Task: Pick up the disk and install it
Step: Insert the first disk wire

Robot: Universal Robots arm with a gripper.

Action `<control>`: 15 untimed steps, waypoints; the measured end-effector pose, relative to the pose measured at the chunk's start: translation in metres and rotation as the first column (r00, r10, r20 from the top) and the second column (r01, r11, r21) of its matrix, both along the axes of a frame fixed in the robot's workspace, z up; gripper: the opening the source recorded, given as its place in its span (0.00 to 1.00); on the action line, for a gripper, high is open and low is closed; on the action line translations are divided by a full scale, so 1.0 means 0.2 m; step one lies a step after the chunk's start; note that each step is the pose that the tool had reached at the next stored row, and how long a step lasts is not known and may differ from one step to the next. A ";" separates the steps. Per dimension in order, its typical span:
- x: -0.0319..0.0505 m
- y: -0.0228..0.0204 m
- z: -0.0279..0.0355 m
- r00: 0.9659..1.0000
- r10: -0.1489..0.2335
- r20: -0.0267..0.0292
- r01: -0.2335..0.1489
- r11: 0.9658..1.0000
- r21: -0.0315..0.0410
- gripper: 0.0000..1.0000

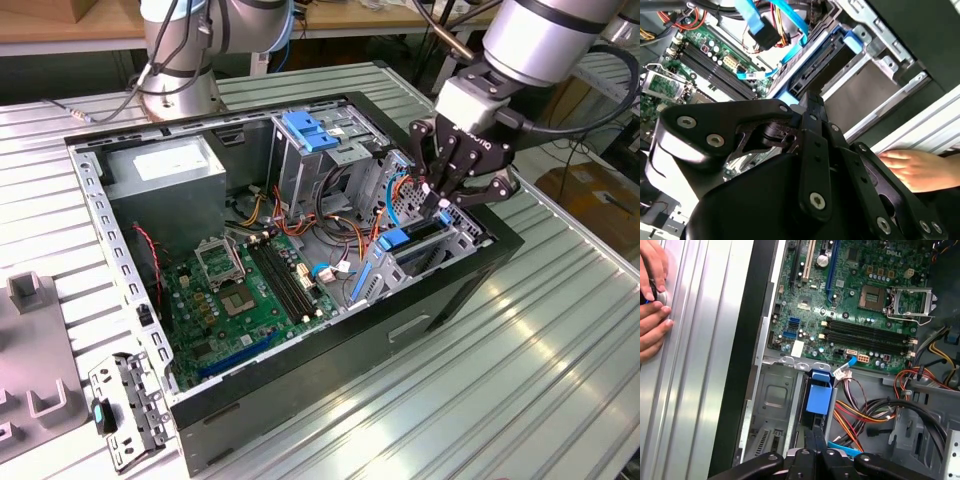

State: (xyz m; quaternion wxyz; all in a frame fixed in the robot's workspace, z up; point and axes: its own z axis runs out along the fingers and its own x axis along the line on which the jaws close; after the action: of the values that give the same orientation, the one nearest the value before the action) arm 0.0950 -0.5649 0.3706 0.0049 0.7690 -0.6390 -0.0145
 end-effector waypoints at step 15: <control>0.185 0.083 -0.006 1.000 0.026 0.000 -0.026 1.000 0.000 0.11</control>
State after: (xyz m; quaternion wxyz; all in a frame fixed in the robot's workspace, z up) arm 0.1319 -0.5482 0.3694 0.0051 0.7771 -0.6292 -0.0144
